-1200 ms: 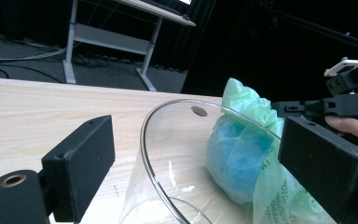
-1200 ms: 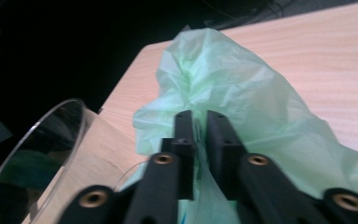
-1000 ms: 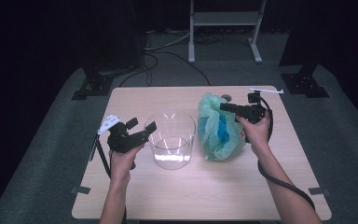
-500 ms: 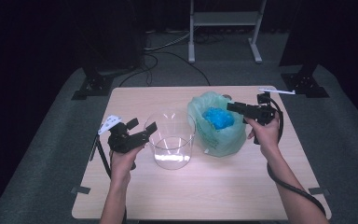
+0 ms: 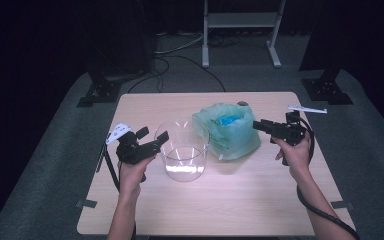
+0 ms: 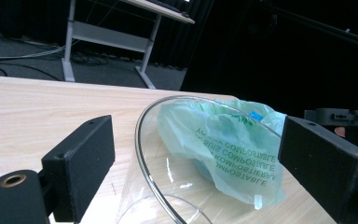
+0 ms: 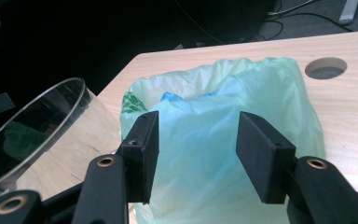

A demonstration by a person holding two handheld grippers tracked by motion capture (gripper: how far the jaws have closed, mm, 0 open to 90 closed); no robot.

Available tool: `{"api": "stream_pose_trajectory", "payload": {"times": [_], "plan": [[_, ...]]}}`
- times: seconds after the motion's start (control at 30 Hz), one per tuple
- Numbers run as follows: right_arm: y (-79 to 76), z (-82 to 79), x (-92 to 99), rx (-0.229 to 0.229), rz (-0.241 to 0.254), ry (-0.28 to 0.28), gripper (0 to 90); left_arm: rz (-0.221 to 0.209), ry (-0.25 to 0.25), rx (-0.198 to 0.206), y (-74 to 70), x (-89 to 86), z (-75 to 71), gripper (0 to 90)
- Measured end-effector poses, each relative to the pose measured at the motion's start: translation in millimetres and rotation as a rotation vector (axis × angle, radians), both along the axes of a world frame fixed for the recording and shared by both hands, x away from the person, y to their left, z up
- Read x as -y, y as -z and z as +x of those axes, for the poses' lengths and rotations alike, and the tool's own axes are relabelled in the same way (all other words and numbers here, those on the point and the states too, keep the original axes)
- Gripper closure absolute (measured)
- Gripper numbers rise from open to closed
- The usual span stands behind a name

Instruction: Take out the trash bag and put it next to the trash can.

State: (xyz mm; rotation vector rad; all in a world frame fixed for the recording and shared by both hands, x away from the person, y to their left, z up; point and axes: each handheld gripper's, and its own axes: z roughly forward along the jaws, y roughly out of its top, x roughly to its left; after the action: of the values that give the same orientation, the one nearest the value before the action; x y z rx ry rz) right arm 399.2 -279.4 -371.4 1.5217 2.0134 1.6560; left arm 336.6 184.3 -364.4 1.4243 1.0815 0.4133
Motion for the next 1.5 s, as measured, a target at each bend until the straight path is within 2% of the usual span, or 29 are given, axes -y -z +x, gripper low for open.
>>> {"api": "stream_pose_trajectory", "payload": {"times": [0.73, 1.5], "plan": [[34.7, -23.5, 19.9, -0.019, -0.015, 0.024, 46.0, 0.001, 0.000, -0.004, 0.9, 0.2, 0.3, 9.7], [56.7, -42.3, 26.0, -0.019, -0.034, 0.024, 44.5, -0.003, -0.008, -0.011, 2.3, -1.1, 0.9, 9.7]]}}
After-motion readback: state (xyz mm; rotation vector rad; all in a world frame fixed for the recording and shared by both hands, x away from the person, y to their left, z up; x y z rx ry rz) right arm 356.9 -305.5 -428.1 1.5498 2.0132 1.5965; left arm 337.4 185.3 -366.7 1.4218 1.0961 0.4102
